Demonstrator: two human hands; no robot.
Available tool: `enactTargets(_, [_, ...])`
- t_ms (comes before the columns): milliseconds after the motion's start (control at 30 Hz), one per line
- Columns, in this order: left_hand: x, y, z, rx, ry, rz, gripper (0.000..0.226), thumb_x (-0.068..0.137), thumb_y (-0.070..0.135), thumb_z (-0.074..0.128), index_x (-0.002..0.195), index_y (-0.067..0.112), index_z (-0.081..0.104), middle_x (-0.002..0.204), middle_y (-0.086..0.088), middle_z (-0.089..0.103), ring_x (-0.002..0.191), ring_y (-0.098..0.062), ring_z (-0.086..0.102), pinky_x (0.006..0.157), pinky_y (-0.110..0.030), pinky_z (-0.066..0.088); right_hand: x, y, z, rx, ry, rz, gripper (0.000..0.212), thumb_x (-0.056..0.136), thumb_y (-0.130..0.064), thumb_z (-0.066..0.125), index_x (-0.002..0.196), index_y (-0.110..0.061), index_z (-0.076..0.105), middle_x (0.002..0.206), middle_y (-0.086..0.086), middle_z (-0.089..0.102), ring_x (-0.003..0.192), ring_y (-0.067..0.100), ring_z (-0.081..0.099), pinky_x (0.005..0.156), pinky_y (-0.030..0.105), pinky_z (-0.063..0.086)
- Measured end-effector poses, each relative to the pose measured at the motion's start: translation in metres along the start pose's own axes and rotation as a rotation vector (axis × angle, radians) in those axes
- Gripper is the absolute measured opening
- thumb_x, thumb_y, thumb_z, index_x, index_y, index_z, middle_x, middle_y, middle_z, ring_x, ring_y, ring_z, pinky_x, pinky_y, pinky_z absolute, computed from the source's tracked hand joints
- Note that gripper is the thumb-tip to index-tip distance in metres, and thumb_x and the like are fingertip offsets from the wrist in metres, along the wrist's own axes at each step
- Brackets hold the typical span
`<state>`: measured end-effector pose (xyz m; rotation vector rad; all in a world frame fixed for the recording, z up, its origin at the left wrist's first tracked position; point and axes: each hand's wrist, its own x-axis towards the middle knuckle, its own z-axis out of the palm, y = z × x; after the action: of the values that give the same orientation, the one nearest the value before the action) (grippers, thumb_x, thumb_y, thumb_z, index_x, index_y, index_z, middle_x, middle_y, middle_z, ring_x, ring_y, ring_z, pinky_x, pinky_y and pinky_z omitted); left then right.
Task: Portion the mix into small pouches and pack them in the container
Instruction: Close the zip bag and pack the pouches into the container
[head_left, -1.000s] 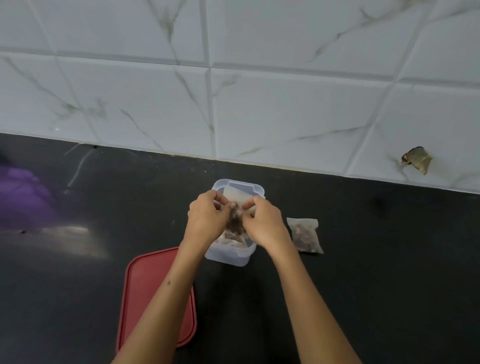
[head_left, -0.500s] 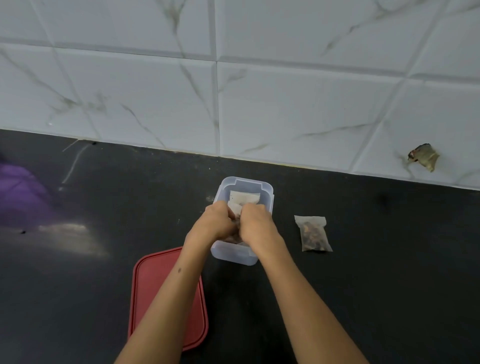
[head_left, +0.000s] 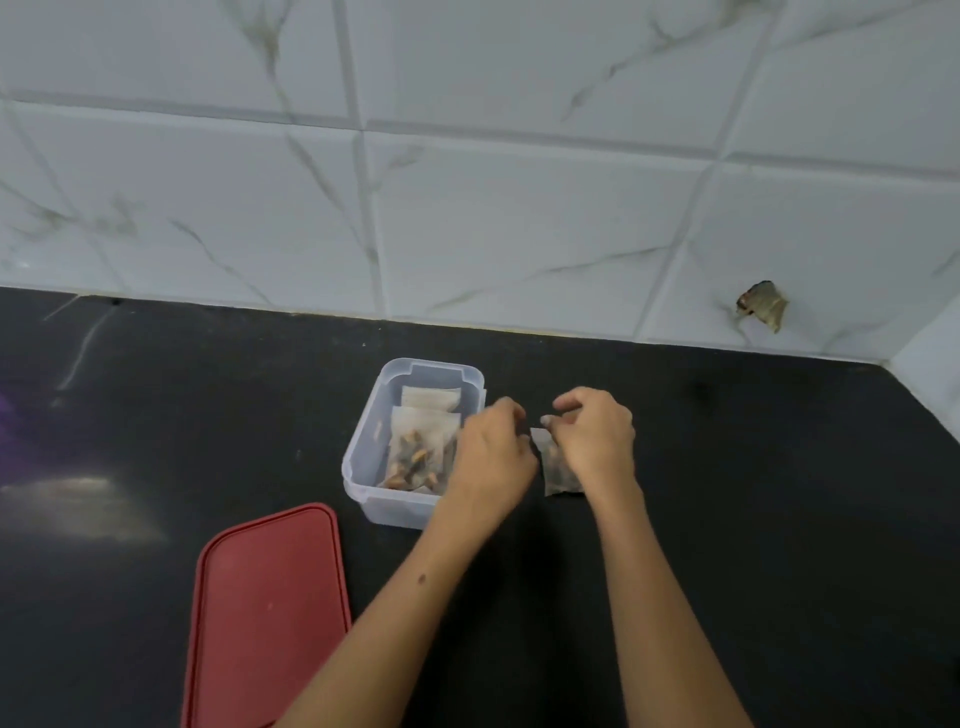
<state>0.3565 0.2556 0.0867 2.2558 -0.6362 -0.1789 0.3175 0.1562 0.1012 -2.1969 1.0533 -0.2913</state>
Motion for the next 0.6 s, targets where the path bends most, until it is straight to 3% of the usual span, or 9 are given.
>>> enactTargets(100, [0.004, 0.009, 0.033, -0.018, -0.132, -0.067, 0.030, 0.090, 0.011, 0.052, 0.120, 0.005, 0.056, 0.118, -0.014, 0.063, 0.111, -0.027, 0.059, 0.084, -0.026, 0.042, 0.014, 0.028, -0.001, 0.005, -0.012, 0.108, 0.030, 0.092, -0.019, 0.061, 0.122, -0.014, 0.060, 0.120, 0.008, 0.062, 0.110, 0.024, 0.059, 0.084, 0.029, 0.047])
enactTargets(233, [0.011, 0.009, 0.063, -0.063, -0.259, -0.239, 0.039, 0.094, 0.019, 0.049, 0.127, -0.001, 0.048, 0.129, -0.019, 0.055, 0.120, -0.032, 0.052, 0.098, -0.035, 0.042, 0.022, 0.051, 0.003, 0.004, -0.027, 0.192, 0.028, 0.094, -0.020, 0.056, 0.121, -0.012, 0.056, 0.121, 0.008, 0.059, 0.109, 0.025, 0.057, 0.074, 0.025, 0.038])
enactTargets(367, [0.015, 0.007, 0.077, -0.134, -0.240, -0.314, 0.037, 0.092, 0.017, 0.051, 0.126, 0.002, 0.048, 0.130, -0.016, 0.054, 0.122, -0.029, 0.050, 0.101, -0.035, 0.042, 0.025, 0.062, 0.015, 0.022, -0.086, 0.196, 0.026, 0.093, -0.017, 0.056, 0.119, -0.015, 0.054, 0.116, 0.006, 0.062, 0.095, 0.019, 0.056, 0.072, 0.026, 0.040])
enactTargets(467, [0.015, 0.003, 0.079, -0.175, -0.193, -0.319, 0.037, 0.090, 0.011, 0.053, 0.127, 0.004, 0.051, 0.130, -0.013, 0.056, 0.121, -0.025, 0.052, 0.101, -0.033, 0.042, 0.021, 0.066, 0.021, 0.047, -0.099, 0.153, 0.032, 0.090, -0.014, 0.059, 0.122, -0.019, 0.054, 0.113, 0.006, 0.062, 0.098, 0.021, 0.059, 0.072, 0.028, 0.047])
enactTargets(600, [0.015, 0.002, 0.070, -0.152, -0.121, -0.248, 0.035, 0.089, 0.011, 0.055, 0.124, 0.006, 0.057, 0.124, -0.012, 0.060, 0.116, -0.025, 0.056, 0.096, -0.031, 0.044, 0.017, 0.058, 0.016, 0.089, -0.062, 0.108, 0.025, 0.091, -0.014, 0.058, 0.114, -0.023, 0.063, 0.108, 0.004, 0.066, 0.088, 0.015, 0.057, 0.060, 0.019, 0.042])
